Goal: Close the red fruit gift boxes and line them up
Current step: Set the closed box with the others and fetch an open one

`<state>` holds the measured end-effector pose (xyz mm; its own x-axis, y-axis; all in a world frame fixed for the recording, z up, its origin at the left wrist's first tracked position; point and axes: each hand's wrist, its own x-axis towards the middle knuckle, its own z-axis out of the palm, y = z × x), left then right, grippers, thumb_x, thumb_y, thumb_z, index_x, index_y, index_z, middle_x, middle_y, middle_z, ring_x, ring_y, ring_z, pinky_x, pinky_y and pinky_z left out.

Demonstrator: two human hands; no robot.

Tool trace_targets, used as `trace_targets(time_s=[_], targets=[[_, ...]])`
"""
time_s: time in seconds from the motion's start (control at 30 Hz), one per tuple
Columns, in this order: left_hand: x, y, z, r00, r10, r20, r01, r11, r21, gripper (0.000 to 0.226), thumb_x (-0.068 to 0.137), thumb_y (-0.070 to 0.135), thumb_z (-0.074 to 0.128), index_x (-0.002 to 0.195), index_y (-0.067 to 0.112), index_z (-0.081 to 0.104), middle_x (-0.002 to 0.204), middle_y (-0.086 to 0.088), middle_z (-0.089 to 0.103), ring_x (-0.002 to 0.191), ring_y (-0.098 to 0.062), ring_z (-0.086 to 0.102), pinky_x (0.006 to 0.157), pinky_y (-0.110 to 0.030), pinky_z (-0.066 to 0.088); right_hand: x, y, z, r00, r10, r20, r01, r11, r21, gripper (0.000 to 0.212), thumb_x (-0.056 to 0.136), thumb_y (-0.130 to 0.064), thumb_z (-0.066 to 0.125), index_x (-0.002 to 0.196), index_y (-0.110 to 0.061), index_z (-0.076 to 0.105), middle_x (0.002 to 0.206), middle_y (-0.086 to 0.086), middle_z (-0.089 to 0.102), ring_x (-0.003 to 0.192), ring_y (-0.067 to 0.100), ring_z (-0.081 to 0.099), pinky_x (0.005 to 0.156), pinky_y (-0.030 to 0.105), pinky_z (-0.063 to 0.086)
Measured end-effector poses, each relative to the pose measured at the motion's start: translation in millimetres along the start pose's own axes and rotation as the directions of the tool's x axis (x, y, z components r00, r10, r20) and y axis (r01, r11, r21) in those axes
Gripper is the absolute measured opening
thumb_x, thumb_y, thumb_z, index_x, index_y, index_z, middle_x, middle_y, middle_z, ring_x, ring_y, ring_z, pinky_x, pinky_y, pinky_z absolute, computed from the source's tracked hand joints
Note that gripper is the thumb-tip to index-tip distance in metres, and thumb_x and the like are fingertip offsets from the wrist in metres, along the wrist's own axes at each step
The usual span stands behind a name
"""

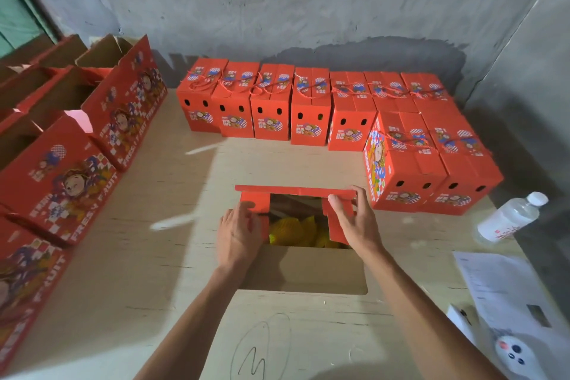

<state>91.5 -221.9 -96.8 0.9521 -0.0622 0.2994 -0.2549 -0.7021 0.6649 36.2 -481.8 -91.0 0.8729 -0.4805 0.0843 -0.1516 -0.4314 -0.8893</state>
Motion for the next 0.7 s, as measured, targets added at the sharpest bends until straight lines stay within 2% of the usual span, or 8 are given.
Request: trace_targets(time_s=[0.07, 0.13, 0.2, 0.27, 0.33, 0.43, 0.6, 0.7], targets=[[-2, 3, -3, 0.995, -0.087, -0.047, 0.077, 0.983, -0.169, 0.024, 0.099, 0.019, 0.056, 0.122, 0.017, 0.047, 0.103, -0.003, 0.060, 0.089, -0.025, 0.060, 0.077, -0.046, 0.052, 0, 4, -5, 0.999, -0.030, 0.029, 0.030, 1.000, -0.007, 0.062, 0.083, -0.080, 0.059, 0.129, -0.039, 0.049, 0.123, -0.012, 0.064, 0.110, 0.013, 0.065, 0.086, 0.049, 0.059], [-2, 7, -4, 0.989, -0.126, -0.070, 0.108, 0.969, -0.223, 0.038, 0.101, 0.028, 0.054, 0.133, 0.015, 0.040, 0.117, -0.003, 0.052, 0.093, -0.018, 0.058, 0.079, -0.044, 0.054, 0, 7, -10, 0.996, -0.058, 0.069, 0.060, 0.998, -0.023, 0.057, 0.087, -0.072, 0.062, 0.130, -0.037, 0.050, 0.122, -0.012, 0.064, 0.106, 0.011, 0.066, 0.084, 0.048, 0.059], [1, 7, -3, 0.988, -0.147, -0.055, 0.133, 0.970, -0.202, 0.053, 0.102, 0.033, 0.053, 0.147, 0.012, 0.034, 0.137, -0.010, 0.045, 0.113, -0.022, 0.054, 0.091, -0.039, 0.050, 0, 11, -13, 0.987, -0.100, 0.122, 0.107, 0.993, -0.057, 0.050, 0.093, -0.060, 0.066, 0.132, -0.032, 0.051, 0.136, -0.011, 0.059, 0.119, 0.011, 0.062, 0.095, 0.044, 0.057], [6, 5, -4, 0.994, -0.110, 0.017, 0.111, 0.981, -0.159, 0.054, 0.105, 0.027, 0.053, 0.152, 0.008, 0.036, 0.153, -0.013, 0.039, 0.137, -0.025, 0.042, 0.111, -0.039, 0.040, 0, 15, -16, 0.971, -0.164, 0.175, 0.180, 0.980, -0.080, 0.046, 0.094, -0.047, 0.070, 0.132, -0.027, 0.054, 0.153, -0.011, 0.047, 0.135, 0.007, 0.052, 0.107, 0.031, 0.049], [9, 3, -3, 0.995, -0.018, 0.098, 0.029, 0.994, -0.107, 0.041, 0.105, 0.014, 0.055, 0.144, 0.004, 0.053, 0.150, -0.013, 0.049, 0.142, -0.030, 0.041, 0.119, -0.038, 0.032, 0, 19, -18, 0.963, -0.177, 0.204, 0.201, 0.974, -0.105, 0.047, 0.093, -0.040, 0.074, 0.132, -0.020, 0.057, 0.159, -0.010, 0.041, 0.137, 0.007, 0.050, 0.107, 0.025, 0.048], [13, -3, -5, 0.992, 0.067, 0.108, -0.064, 0.998, -0.028, 0.026, 0.102, 0.007, 0.060, 0.125, 0.003, 0.071, 0.135, -0.013, 0.064, 0.131, -0.032, 0.053, 0.112, -0.031, 0.035, 1, 21, -17, 0.968, -0.165, 0.188, 0.187, 0.976, -0.111, 0.051, 0.091, -0.035, 0.077, 0.135, -0.013, 0.062, 0.162, -0.004, 0.040, 0.137, 0.012, 0.054, 0.104, 0.035, 0.054], [33, -30, -24, 0.921, 0.248, 0.301, -0.270, 0.962, 0.034, 0.028, 0.100, 0.015, 0.065, 0.128, 0.015, 0.072, 0.135, -0.002, 0.065, 0.126, -0.027, 0.054, 0.108, -0.030, 0.039, 3, 24, -19, 0.961, -0.237, 0.145, 0.264, 0.942, -0.208, 0.057, 0.086, -0.033, 0.082, 0.135, -0.008, 0.067, 0.155, 0.005, 0.049, 0.136, 0.011, 0.054, 0.106, 0.040, 0.053], [37, -32, -24, 0.917, 0.294, 0.269, -0.327, 0.941, 0.085, 0.027, 0.099, 0.018, 0.068, 0.124, 0.018, 0.074, 0.130, 0.002, 0.069, 0.118, -0.027, 0.059, 0.100, -0.025, 0.039, 6, 23, -21, 0.954, -0.260, 0.153, 0.293, 0.916, -0.273, 0.056, 0.084, -0.037, 0.082, 0.131, -0.008, 0.070, 0.150, 0.008, 0.053, 0.129, 0.015, 0.061, 0.104, 0.041, 0.054]])
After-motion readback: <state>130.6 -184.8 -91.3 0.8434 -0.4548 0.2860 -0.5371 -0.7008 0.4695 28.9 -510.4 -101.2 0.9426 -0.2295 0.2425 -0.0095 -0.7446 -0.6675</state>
